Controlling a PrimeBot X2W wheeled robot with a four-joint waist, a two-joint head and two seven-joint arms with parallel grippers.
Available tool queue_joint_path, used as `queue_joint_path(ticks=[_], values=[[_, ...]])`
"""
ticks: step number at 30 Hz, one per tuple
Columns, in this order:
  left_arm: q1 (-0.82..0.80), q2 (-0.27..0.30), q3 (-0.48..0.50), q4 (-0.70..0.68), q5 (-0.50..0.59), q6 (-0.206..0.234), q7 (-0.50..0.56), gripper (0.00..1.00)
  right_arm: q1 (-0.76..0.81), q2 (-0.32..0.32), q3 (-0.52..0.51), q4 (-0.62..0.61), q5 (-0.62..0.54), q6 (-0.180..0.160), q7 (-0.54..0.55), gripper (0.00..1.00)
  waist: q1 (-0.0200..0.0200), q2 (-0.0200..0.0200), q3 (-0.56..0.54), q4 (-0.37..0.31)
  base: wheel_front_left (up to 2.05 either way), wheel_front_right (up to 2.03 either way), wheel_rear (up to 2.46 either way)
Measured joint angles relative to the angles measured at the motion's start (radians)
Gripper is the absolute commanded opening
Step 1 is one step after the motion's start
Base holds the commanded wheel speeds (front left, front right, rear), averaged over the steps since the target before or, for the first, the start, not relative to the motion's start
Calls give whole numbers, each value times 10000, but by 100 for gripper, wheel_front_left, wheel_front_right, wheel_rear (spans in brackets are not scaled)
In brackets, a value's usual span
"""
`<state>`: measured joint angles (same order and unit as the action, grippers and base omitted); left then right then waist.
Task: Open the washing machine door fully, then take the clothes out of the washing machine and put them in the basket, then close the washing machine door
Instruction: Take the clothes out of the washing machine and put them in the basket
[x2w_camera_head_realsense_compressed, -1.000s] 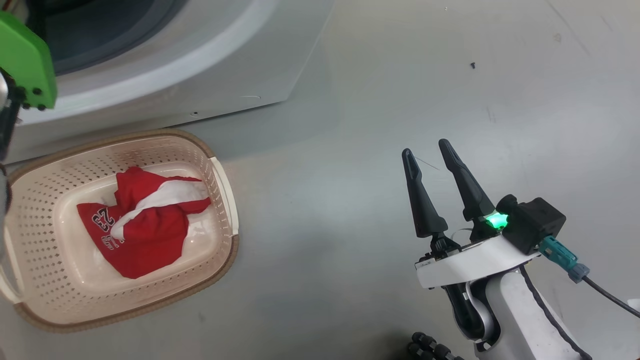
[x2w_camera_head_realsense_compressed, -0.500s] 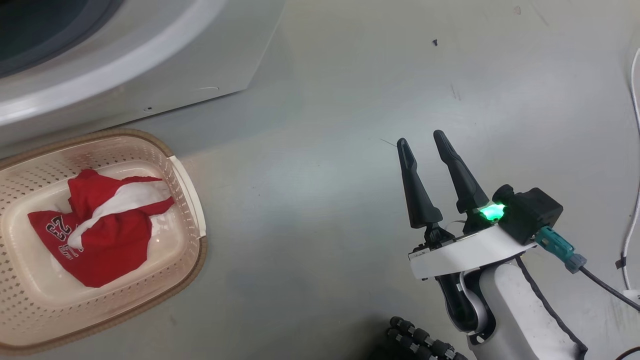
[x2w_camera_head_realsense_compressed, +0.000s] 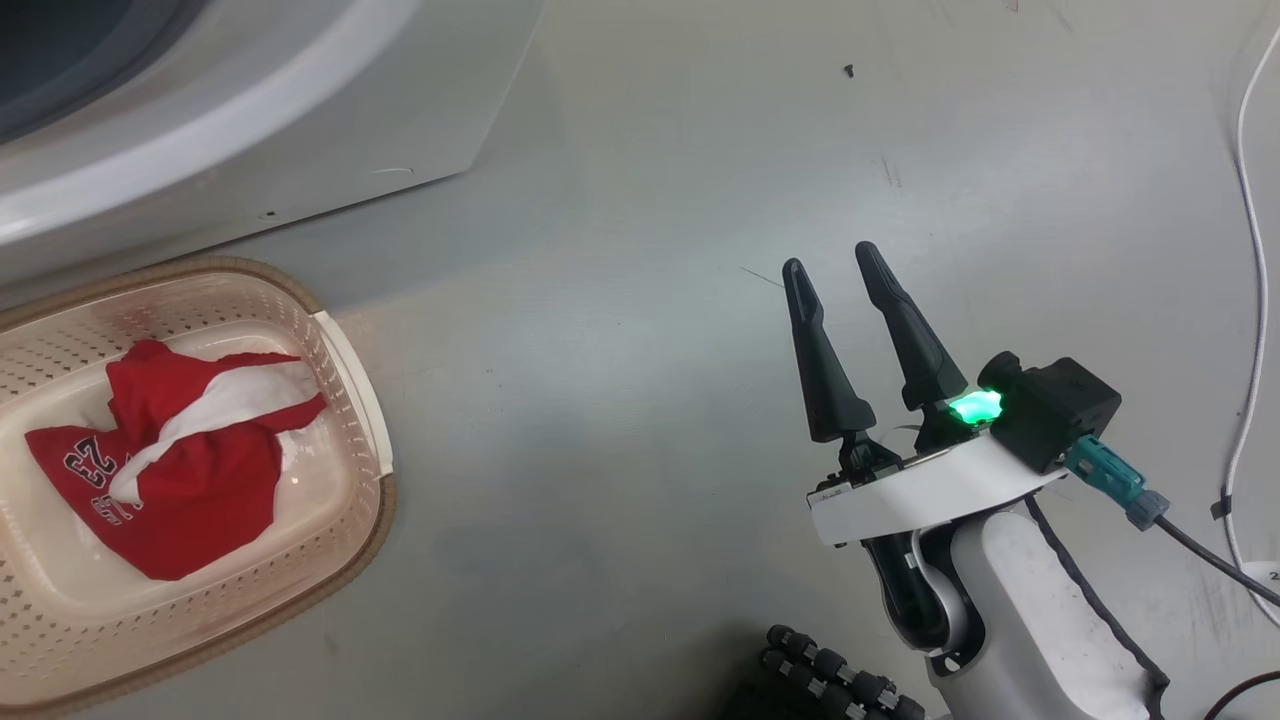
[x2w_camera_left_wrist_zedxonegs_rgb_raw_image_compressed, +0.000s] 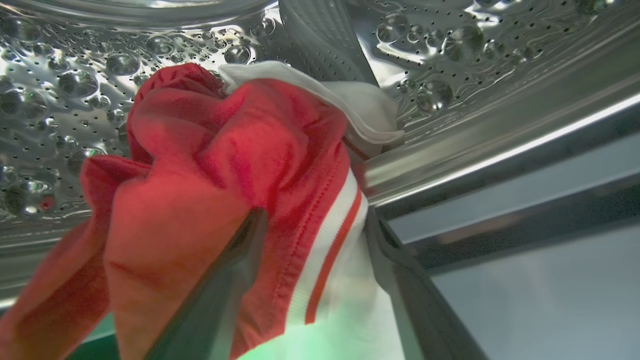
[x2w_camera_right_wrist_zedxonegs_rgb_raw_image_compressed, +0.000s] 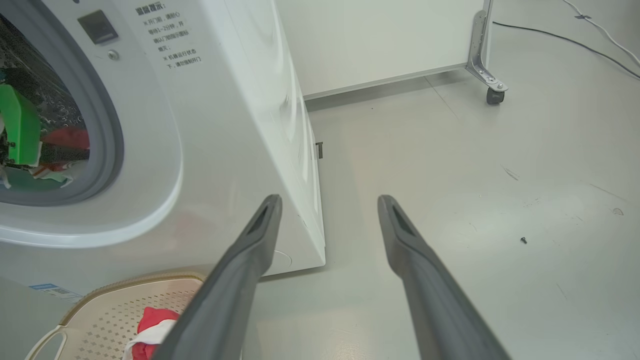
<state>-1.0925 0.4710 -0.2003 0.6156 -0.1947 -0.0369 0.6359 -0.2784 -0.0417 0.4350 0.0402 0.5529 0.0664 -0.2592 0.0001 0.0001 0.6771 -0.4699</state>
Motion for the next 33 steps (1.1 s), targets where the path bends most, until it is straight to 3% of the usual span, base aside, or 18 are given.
queue_joint_path(ticks=[1, 3, 4, 5, 6, 16, 33], values=[[-56, 0, -2, 63, 2, 40, 94, 100, 0, 0, 10, 10, 0, 0, 0, 100, 0, 0, -3, -5, 0, 0, 0], [-194, -6, -12, 234, 50, 155, 368, 52, 0, 0, 23, 31, 4, -2, 0, 100, 0, 0, -16, -19, 0, 0, 0], [-232, -4, -21, 270, 79, 178, 428, 7, -2, 0, 25, 36, 8, -4, 0, 100, 0, 0, -22, -23, 0, 0, 0], [-264, 2, -15, 307, 100, 242, 487, 7, -4, 0, 25, 38, 10, -4, 0, 100, 0, -1, -27, -26, 0, 0, 0], [-291, 8, -19, 336, 105, 247, 499, 0, -6, 0, 23, 38, 10, -44, 0, 100, 0, 0, -32, -28, 0, 0, 0], [-340, -359, -4, 464, 282, 683, -226, 0, -44, -2, -94, 199, -86, -77, 0, 100, -1, -1, -235, 73, 0, 0, 0], [535, -1860, 686, 332, -621, 1124, -3250, 0, 10, -8, -441, 583, -853, -88, 0, 100, 0, -1, -1062, 752, 0, 0, 0]])
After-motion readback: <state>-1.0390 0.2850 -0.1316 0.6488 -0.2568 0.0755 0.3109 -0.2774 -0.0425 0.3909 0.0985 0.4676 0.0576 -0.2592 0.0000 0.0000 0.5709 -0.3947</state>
